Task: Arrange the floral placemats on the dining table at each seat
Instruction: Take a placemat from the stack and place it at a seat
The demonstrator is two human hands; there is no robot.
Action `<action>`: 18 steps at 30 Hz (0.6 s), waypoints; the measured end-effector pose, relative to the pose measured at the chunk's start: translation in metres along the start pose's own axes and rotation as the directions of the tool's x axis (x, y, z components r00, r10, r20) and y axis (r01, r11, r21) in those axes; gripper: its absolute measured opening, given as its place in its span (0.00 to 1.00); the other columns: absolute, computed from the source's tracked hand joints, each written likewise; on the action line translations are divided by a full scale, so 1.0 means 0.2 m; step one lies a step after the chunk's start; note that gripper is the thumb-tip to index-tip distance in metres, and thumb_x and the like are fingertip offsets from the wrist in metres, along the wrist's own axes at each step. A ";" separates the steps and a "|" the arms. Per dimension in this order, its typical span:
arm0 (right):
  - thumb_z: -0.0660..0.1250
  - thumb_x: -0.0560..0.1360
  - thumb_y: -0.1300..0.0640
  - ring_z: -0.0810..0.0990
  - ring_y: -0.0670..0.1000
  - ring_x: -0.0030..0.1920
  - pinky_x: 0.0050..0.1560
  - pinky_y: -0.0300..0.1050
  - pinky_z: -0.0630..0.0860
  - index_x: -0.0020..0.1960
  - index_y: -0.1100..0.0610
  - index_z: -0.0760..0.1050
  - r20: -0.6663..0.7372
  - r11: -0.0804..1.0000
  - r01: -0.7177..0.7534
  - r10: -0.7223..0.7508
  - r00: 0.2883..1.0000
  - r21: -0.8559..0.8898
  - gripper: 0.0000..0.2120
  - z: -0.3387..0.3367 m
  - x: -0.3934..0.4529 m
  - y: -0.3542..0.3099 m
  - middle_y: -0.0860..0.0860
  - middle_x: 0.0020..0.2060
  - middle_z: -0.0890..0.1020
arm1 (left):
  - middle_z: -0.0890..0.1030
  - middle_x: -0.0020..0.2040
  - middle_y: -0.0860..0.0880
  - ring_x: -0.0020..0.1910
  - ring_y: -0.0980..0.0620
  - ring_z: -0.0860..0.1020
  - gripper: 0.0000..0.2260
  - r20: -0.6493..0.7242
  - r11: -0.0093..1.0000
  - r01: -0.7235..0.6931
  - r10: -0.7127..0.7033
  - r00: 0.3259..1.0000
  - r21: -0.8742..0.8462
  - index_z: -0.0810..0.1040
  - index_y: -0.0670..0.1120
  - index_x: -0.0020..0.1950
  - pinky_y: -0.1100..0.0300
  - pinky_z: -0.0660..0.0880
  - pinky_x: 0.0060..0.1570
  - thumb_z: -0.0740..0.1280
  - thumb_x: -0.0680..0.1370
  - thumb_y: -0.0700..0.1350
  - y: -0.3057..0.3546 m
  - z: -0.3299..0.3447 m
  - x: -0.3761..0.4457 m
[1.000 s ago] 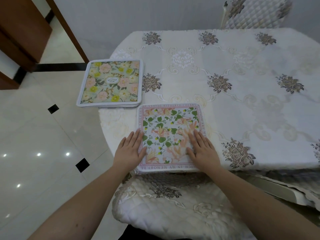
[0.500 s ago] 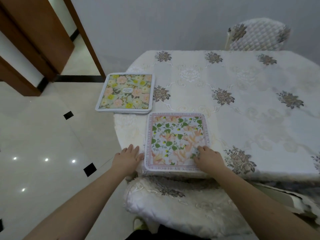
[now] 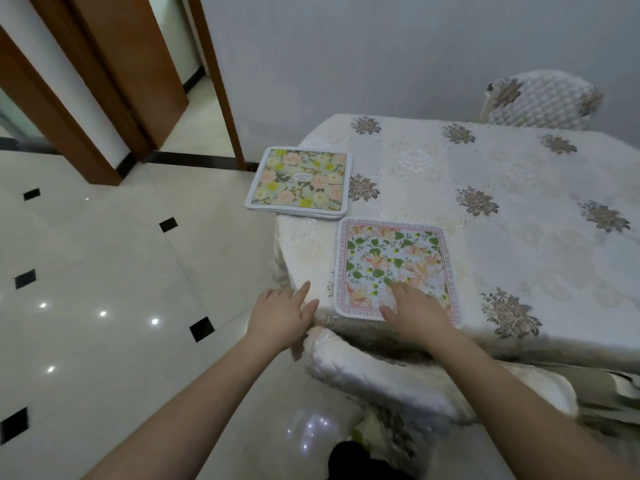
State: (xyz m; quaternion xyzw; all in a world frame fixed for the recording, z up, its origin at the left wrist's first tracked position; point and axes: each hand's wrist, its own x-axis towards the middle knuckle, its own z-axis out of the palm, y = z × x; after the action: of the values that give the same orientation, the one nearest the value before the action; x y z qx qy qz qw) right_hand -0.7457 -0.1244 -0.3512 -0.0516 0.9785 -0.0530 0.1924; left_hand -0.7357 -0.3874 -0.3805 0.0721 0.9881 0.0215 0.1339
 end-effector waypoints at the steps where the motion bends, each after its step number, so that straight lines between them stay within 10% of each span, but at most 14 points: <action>1: 0.53 0.82 0.41 0.63 0.55 0.75 0.71 0.54 0.62 0.79 0.55 0.52 -0.020 1.000 0.011 -0.011 1.000 -0.007 0.31 0.00 -0.04 -0.06 0.53 0.77 0.60 | 0.75 0.71 0.48 0.71 0.48 0.70 0.43 -0.022 1.000 -0.002 0.001 1.000 -0.014 0.57 0.53 0.81 0.49 0.57 0.74 0.28 0.72 0.68 -0.04 0.00 -0.06; 14: 0.54 0.81 0.41 0.58 0.53 0.77 0.73 0.50 0.55 0.79 0.53 0.54 -0.189 0.981 0.181 -0.191 0.963 -0.066 0.30 0.18 -0.54 -0.75 0.51 0.78 0.60 | 0.54 0.82 0.50 0.81 0.49 0.49 0.53 -0.093 0.995 0.068 -0.075 0.993 -0.074 0.47 0.58 0.81 0.47 0.40 0.77 0.14 0.61 0.71 -0.35 -0.05 -0.85; 18: 0.53 0.76 0.39 0.70 0.57 0.71 0.70 0.53 0.65 0.73 0.56 0.68 -0.237 0.973 0.215 -0.230 0.944 -0.084 0.31 0.20 -0.61 -0.86 0.55 0.71 0.72 | 0.49 0.83 0.51 0.81 0.50 0.44 0.54 -0.129 0.993 0.094 -0.102 0.986 -0.066 0.45 0.58 0.82 0.48 0.38 0.77 0.14 0.59 0.71 -0.41 -0.09 -0.96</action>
State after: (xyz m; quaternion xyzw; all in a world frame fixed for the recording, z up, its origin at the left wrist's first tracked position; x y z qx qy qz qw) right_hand -0.6043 -0.2826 -0.3219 -0.1602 0.9838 -0.0525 0.0613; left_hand -0.5693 -0.4972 -0.3183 0.0179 0.9961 0.0494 0.0711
